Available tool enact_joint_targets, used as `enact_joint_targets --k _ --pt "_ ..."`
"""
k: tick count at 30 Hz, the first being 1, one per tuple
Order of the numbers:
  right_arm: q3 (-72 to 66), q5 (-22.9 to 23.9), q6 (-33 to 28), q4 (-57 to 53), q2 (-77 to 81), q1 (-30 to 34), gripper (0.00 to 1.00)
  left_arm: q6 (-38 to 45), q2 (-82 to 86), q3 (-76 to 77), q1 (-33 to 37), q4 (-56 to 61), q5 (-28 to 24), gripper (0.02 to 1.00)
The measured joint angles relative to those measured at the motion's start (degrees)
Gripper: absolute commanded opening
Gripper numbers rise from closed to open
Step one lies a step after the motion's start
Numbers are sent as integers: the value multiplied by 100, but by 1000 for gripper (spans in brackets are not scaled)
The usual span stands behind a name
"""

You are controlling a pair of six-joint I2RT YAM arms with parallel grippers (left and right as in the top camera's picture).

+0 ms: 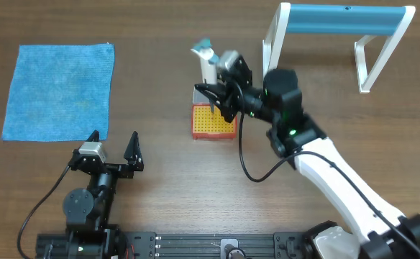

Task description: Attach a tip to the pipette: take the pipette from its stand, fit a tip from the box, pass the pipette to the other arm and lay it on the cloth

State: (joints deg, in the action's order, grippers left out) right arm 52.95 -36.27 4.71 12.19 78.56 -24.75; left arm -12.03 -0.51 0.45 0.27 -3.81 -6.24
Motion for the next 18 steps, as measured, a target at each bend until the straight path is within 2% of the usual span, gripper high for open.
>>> enact_joint_targets --k 2,18 --pt "479 -4 63 -551 -107 -44 80 0 0 0 0 -2 2 996" --pt "531 -13 260 -492 -385 -76 84 0 0 0 0 -2 2 996"
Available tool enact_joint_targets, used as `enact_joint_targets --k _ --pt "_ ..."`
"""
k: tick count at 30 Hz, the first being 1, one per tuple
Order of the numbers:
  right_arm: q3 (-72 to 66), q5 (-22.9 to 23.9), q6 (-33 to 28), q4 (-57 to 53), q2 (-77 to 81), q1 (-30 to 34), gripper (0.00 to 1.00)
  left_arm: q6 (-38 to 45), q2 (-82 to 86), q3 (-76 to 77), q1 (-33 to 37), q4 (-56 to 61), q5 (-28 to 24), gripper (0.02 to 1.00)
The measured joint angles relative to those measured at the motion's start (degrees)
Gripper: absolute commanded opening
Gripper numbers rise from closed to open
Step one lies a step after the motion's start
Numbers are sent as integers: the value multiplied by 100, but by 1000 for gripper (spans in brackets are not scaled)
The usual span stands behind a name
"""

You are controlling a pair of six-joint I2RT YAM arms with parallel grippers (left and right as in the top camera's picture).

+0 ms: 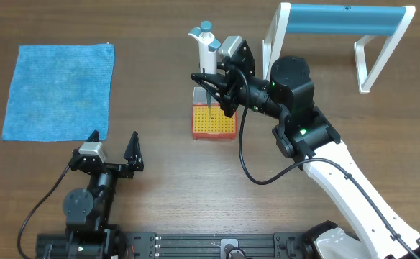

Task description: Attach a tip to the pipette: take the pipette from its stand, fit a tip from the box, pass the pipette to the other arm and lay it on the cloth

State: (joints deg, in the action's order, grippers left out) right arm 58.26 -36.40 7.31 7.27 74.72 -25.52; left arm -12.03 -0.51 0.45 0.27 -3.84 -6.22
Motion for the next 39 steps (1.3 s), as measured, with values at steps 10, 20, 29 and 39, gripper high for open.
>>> enact_joint_targets --k 10,20,29,39 --pt "2 2 262 -201 2 0 82 -960 0 -2 0 136 -647 996" --pt "2 -197 1193 -581 7 0 84 -5460 -42 -9 4 1499 -2166 996" --pt "4 -468 1298 -566 7 0 82 -6059 -3779 1231 4 3663 -3241 998" --pt "11 -844 1305 -605 7 -4 82 -5834 -8107 4922 -909 6105 -6559 996"
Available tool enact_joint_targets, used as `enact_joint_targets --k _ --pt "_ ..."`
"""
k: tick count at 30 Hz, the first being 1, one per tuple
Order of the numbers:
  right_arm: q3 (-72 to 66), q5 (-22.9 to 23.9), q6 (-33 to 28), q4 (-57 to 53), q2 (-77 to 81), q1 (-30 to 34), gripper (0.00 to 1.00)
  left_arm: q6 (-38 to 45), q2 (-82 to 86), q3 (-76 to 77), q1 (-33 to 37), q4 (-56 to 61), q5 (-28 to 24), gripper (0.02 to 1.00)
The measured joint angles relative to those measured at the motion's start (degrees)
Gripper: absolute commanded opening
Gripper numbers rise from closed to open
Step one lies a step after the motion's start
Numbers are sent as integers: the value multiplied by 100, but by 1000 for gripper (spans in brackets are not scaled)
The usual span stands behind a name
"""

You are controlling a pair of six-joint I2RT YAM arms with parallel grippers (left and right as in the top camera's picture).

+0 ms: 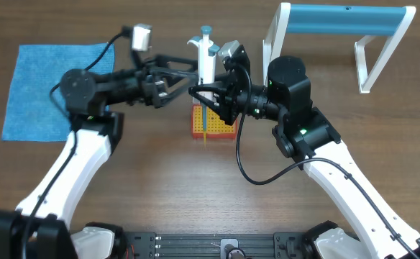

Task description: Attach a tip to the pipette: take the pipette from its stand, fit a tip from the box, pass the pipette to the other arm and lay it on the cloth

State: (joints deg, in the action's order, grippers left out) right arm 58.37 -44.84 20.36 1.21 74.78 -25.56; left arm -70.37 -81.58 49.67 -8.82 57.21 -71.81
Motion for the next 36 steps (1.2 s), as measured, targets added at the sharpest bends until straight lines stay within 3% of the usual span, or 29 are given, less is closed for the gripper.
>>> enact_joint_targets --k 7,8,9,11,14,17,18,19,24,27,29,32,36 --pt "0 -393 37 -240 0 0 82 4 -197 293 -254 549 -476 1000" --pt "0 -411 37 -240 0 0 84 26 -197 295 -254 542 -522 871" --pt "0 -424 37 -240 0 0 82 50 -197 293 -254 525 -544 638" --pt "0 -516 35 -232 0 0 80 173 -199 295 -254 492 -586 570" --pt "7 -721 114 -195 -22 -22 82 258 -232 295 -232 446 -577 27" --pt "22 -942 273 -195 -55 -31 99 479 -282 295 -195 476 -623 27" --pt "22 -955 295 -197 -55 -31 634 485 -282 295 -195 470 -625 27" --pt "22 -955 295 -199 -55 -31 818 501 -282 295 -195 466 -625 27" --pt "22 -929 339 -240 -52 -15 822 619 -273 302 -157 111 -632 27" --pt "42 -922 289 -813 -48 361 825 1259 -245 367 352 -1864 -568 29" --pt "52 -885 155 -1650 -48 964 822 2326 -240 472 1082 -4376 -238 27" --pt "74 -660 46 -2455 -101 1290 825 4019 -280 483 2570 -7965 970 27" --pt "68 44 -59 -2778 -511 1421 825 5405 -284 638 4140 -10463 2643 27"
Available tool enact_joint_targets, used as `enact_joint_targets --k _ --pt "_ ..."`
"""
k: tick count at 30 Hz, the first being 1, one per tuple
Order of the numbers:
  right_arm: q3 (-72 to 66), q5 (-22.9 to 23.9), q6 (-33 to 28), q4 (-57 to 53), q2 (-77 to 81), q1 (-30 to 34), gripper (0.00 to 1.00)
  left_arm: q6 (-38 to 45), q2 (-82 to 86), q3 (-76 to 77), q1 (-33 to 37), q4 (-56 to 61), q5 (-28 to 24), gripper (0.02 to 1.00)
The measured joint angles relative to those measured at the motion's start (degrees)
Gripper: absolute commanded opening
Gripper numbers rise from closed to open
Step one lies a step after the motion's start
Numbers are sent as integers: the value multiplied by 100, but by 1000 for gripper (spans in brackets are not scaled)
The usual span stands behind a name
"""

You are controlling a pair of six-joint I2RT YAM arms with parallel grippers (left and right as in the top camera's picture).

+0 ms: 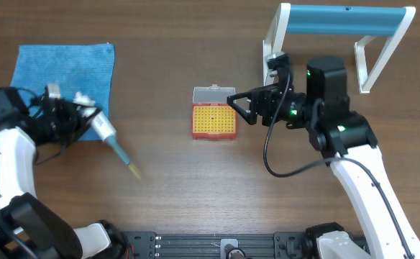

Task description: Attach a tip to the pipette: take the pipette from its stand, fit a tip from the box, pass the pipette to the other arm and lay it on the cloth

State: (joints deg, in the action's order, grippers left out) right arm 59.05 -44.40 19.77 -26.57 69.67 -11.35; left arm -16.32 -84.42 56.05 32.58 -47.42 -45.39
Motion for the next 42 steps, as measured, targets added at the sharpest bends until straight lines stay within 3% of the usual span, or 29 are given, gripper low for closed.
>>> enact_joint_targets --k 2,5,7,12,15,21,33,42 --pt "2 302 -42 20 -212 0 825 546 -15 597 24 -1169 1204 27" --pt "2 542 -42 9 -247 0 825 1211 -195 1757 17 -1978 2328 27" --pt "2 651 -39 -9 -157 0 825 1698 -925 3370 17 -2404 3032 25" --pt "7 750 197 0 227 -74 825 2468 -3871 7482 -68 -3209 4183 27" --pt "7 929 557 0 470 -485 825 2935 -5292 8948 -391 -3228 4686 27" --pt "7 1561 1147 245 737 -1386 825 3394 -6459 9077 -1200 -2999 4935 25" --pt "7 1733 1471 280 737 -1390 825 3563 -6793 9079 -1128 -3008 5136 27" --pt "7 1733 1471 280 737 -1390 829 3574 -6839 9079 -1054 -2986 4889 27"
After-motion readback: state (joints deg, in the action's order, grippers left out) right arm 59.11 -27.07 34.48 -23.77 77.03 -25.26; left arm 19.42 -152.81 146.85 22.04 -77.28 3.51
